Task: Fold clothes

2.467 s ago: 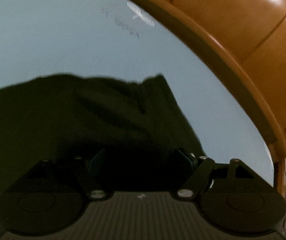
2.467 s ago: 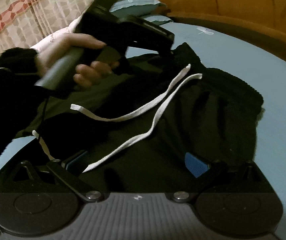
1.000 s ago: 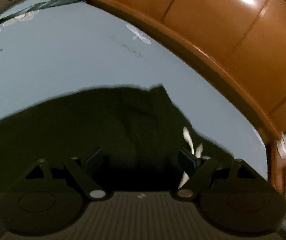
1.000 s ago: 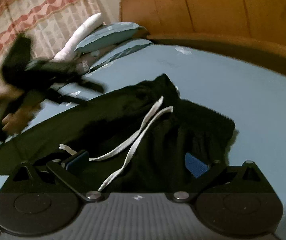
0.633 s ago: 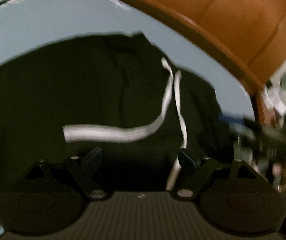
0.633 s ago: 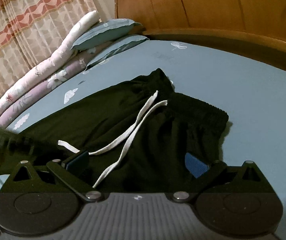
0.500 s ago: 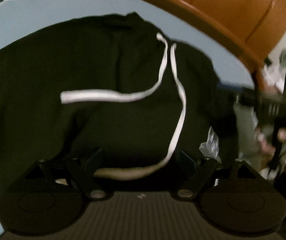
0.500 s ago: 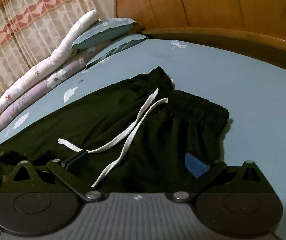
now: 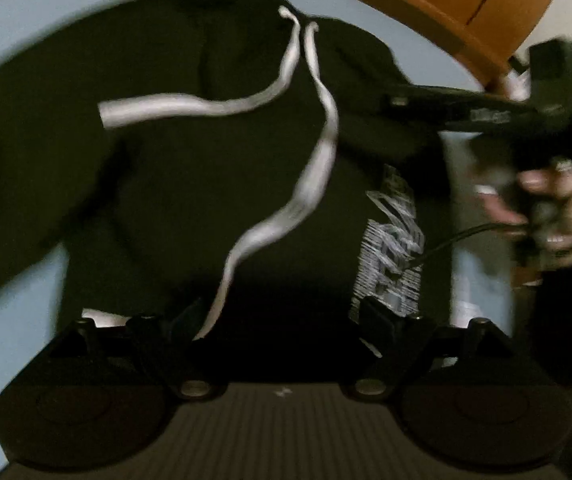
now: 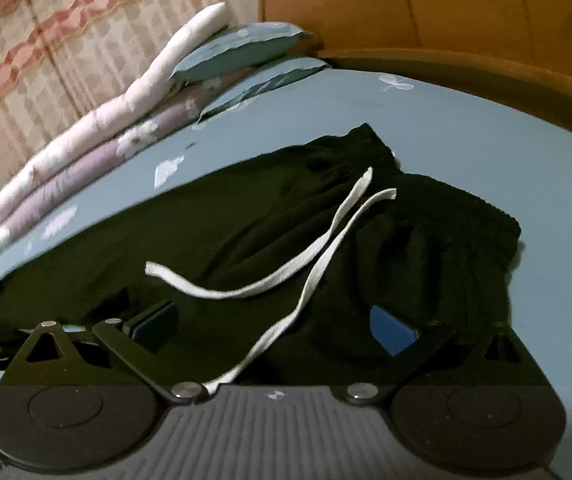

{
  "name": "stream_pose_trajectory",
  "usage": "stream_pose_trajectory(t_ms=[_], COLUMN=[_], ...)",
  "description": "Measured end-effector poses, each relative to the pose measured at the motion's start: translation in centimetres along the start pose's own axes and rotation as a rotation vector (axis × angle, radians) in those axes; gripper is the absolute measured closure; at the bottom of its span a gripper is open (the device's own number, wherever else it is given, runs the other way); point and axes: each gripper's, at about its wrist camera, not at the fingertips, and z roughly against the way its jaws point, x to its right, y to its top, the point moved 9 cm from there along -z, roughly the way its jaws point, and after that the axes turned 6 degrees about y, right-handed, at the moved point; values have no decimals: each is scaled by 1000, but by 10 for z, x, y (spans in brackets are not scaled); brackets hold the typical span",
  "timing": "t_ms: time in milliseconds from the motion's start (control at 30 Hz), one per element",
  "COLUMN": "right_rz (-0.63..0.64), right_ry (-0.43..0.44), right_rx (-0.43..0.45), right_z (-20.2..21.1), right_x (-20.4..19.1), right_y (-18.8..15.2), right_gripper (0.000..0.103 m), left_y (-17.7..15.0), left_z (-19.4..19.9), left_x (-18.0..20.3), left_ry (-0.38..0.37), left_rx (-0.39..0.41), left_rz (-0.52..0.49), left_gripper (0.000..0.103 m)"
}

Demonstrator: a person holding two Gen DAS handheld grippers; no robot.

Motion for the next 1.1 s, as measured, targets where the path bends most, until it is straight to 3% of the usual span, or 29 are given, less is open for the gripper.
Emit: stream_pose_trajectory(t_ms=[67,267,367,400,433,467,533,633,767,900,967,1100], right_rz=[21,10,23,27,38,42,42,22,15,28,33,43], right_ry=[-7,7,9,10,7,9,17,23,21,15,22,7], right_rx=[-14,-20,-20,-20,-14,-10,-1,20,11,-5,-6,-12], right_z=[-1,3,4,5,5,6,7,10,11,13,15,15], right_x=[0,4,3,3,2,1,1,4,8,10,9,12], right_y=[-2,-2,-3,-3,-3,-2,-1,3,2,-1,-1,-2], right_gripper=[0,0,0,0,0,0,0,0,0,0,0,0], left_y=[-2,26,49,59,69,79,93,107,118,114,112,101], left_z=[9,19,26,29,30,30,25,14,-9,-22,-20,-1], left_x=[0,-26,-36,-39,-43,-46,-54,-73,-92,-96,-91,-73], left_ry=[-14,92,166,206,258,301,355,389,369,329,292,222], left_rx=[-7,108,208,243,270,290,309,316,298,262,260,283], left_rz=[16,69,26,-8,-47,-84,-131,-119,-45,2,6,-3], left_gripper=[19,19,23,35,55,62,65,65,66,93,102,103])
